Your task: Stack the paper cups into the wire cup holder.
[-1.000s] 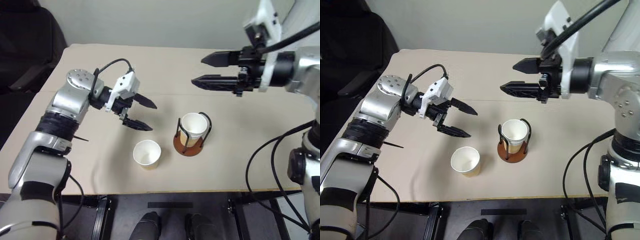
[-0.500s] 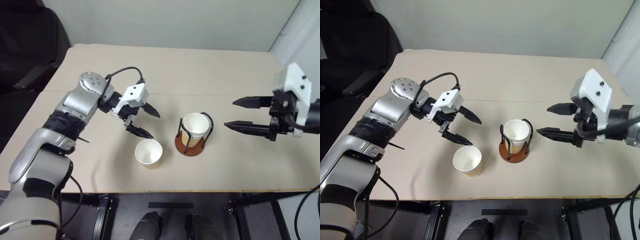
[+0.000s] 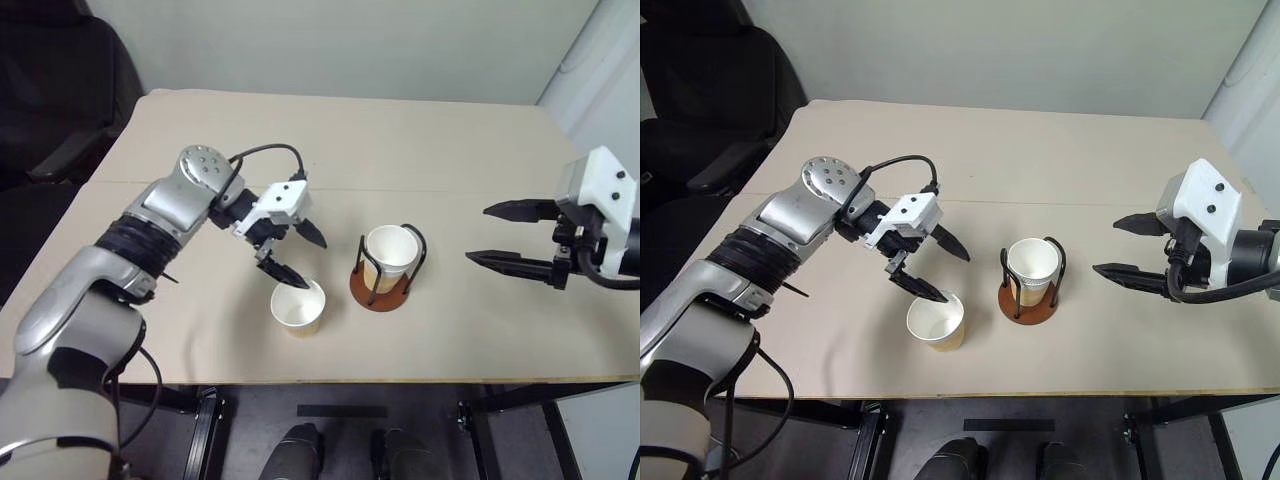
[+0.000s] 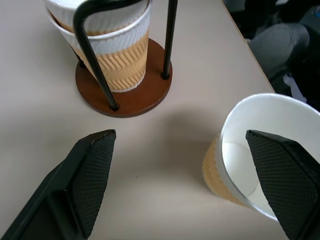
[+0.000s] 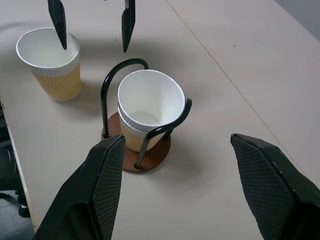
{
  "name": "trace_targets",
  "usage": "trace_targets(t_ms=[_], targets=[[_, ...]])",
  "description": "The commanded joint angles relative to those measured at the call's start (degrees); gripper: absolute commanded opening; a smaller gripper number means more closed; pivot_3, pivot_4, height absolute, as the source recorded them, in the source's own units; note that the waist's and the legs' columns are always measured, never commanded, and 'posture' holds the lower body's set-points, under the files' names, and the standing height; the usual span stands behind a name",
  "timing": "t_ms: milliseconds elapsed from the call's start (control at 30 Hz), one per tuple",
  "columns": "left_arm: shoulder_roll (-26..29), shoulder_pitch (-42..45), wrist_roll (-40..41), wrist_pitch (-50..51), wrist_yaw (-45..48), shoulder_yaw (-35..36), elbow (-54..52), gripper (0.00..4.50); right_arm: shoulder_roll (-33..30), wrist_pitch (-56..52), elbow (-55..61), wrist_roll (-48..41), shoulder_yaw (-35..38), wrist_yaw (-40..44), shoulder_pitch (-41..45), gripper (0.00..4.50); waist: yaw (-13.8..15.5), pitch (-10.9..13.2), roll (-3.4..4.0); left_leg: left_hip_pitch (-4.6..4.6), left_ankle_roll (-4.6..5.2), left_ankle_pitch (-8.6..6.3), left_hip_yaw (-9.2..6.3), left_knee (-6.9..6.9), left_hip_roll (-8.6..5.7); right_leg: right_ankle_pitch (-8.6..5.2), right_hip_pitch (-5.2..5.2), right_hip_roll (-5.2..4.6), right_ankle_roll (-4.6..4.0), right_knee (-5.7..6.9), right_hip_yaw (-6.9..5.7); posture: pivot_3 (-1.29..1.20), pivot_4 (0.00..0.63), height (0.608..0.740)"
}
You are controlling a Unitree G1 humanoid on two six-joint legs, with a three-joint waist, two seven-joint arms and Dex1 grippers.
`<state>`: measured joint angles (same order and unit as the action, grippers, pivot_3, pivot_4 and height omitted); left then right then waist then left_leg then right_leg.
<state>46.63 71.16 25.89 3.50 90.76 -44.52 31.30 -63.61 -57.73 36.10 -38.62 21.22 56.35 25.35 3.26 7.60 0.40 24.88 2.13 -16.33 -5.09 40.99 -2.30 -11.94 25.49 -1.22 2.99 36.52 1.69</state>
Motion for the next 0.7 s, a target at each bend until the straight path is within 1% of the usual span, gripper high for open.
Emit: trace_targets(t_ms=[33,433,533,667,700], targets=[[0.97,1.90,0.44,-2.12,1.74,-0.82,-1.49,4.50,-0.69,1.60,0.04,-0.85,1.68,-1.18,-0.10,3.37,0.00,0.00,0.00,0.00,0.00,0.00,0.00,0.00,0.00,0.00,0.00,-0.01,0.00,0.00,0.01,0.00,0.150,0.740],[0.45,1.03,0.29,-1.25,1.74,-2.61,-4.03,4.50,-0.96,3.43,-0.21,-1.04,0.74,-2.78,-0.99,3.37,0.00,0.00,0.00,0.00,0.00,0.00,-0.01,0.01,0.01,0.00,0.00,0.00,0.01,0.01,0.00,0.00,0.150,0.740],[0.43,-0.03,-0.85,-1.95,1.74,-3.29,-4.50,3.89,-1.04,3.59,-0.21,-1.20,0.92,-3.01,-1.12,3.42,-0.01,0.00,0.00,0.00,0.00,0.00,0.00,0.01,0.01,0.00,0.00,0.00,0.01,0.01,0.00,0.00,0.150,0.740],[0.91,-0.72,-1.08,-2.38,1.74,-3.63,-4.29,2.48,-1.24,3.86,-0.32,-1.23,1.26,-3.02,-1.46,3.42,-0.01,0.00,0.00,0.00,0.00,0.00,-0.01,0.01,0.01,0.00,0.00,0.00,0.01,0.01,0.00,0.00,0.150,0.740],[1.07,-0.88,-1.23,-2.58,1.74,-3.69,-4.20,2.07,-1.28,3.93,-0.35,-1.23,1.39,-3.00,-1.59,3.42,0.00,0.00,0.00,0.00,0.00,0.00,-0.01,0.01,0.01,0.00,0.00,0.00,0.01,0.01,0.00,0.00,0.150,0.740]])
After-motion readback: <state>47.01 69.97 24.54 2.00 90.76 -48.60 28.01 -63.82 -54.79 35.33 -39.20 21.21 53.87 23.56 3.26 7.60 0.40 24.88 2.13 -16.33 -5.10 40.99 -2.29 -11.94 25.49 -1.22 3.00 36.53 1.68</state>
